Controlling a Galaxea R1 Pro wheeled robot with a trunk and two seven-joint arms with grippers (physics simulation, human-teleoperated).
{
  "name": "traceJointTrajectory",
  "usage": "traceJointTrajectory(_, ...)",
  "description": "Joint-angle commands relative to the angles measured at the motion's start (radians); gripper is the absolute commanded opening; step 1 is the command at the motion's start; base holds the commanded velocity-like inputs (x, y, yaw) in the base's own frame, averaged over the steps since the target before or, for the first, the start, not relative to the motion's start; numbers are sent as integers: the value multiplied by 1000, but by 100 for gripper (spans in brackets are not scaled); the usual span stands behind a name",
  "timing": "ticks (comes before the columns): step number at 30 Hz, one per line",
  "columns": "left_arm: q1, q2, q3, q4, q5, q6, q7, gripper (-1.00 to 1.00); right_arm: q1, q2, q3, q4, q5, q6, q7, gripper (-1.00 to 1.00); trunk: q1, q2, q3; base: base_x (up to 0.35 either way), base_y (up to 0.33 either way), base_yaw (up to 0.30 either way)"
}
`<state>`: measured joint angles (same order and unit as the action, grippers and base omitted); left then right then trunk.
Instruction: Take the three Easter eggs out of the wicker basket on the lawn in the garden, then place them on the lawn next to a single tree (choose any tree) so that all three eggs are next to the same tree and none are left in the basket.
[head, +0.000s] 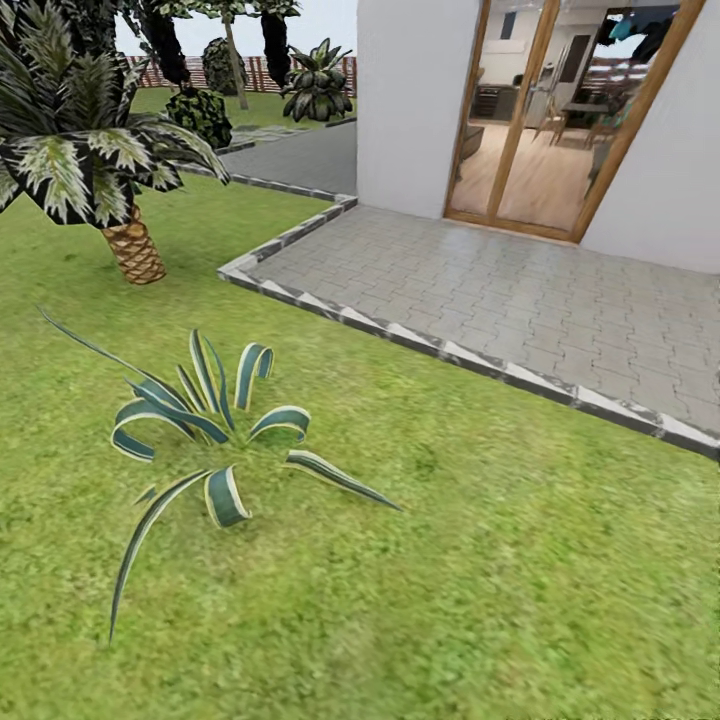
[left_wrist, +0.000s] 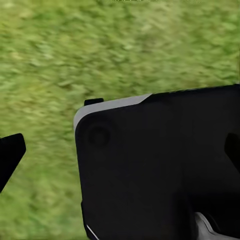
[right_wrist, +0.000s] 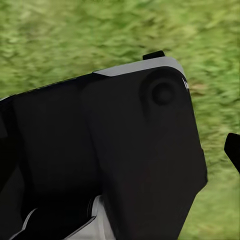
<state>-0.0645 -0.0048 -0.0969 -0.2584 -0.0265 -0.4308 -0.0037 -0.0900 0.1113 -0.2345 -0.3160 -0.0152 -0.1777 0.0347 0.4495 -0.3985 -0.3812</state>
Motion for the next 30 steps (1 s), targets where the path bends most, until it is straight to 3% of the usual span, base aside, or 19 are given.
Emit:
traceJointTrajectory(1, 0, 0, -1, 1, -3, -3, 0, 100, 0, 1, -5, 0, -2, -3, 4, 100, 1, -2, -1, 41, 147, -50)
traceJointTrajectory(13, 0, 0, -1, 1, -3, -3, 0, 100, 0, 1, -2, 1, -2, -3, 4, 100, 1, -2, -1, 16, 207, -162)
traceJointTrajectory(30, 0, 0, -1, 2, -3, -3, 1, 100, 0, 1, -2, 1, -2, -3, 4, 100, 1, -2, -1, 0, 219, -67)
